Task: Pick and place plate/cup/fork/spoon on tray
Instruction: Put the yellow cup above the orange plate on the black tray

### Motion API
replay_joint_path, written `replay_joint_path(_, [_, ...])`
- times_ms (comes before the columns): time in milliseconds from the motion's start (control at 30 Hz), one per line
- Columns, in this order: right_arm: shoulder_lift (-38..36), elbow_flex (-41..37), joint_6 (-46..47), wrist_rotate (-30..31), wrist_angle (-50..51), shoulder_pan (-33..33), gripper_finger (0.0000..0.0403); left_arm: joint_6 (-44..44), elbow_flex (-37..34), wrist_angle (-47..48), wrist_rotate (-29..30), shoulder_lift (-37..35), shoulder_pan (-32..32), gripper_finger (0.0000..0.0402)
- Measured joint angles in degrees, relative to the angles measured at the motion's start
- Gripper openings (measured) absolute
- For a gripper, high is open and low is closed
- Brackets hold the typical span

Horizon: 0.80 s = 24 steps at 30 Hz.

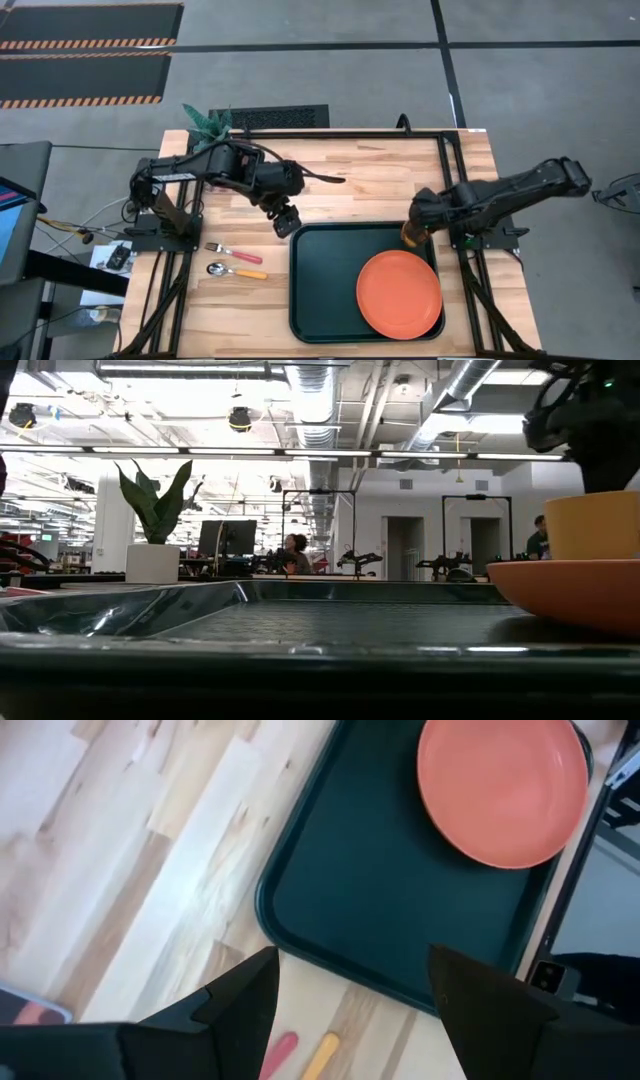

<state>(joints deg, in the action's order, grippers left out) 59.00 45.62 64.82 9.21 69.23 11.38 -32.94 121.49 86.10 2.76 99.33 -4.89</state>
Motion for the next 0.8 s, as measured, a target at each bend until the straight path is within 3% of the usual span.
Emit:
replay_joint_path(167, [-0.6, -0.2, 2.7, 0.2, 0.1, 2.8, 0.0016, 1.9, -2.2, -1.5, -1.3, -0.1, 1.5, 0.024])
replay_joint_path(467, [2.8, -0.3, 1.7, 1.5, 0.9, 4.0, 0.0039, 2.0, -13.7, -9.2, -5.2, -1.0, 2.2, 0.024])
replay_joint_path(633, [4.0, -0.3, 0.9, 1.6, 1.1, 4.0, 0.0065, -1.6, -19.6, -15.5, -5.9, -5.1, 2.1, 0.024])
replay_joint_path(800, [3.2, -0.3, -0.4, 1.7, 0.2, 4.0, 0.0107, -7.3, -24.9, -19.7, -2.9, -12.9, 0.6, 0.024])
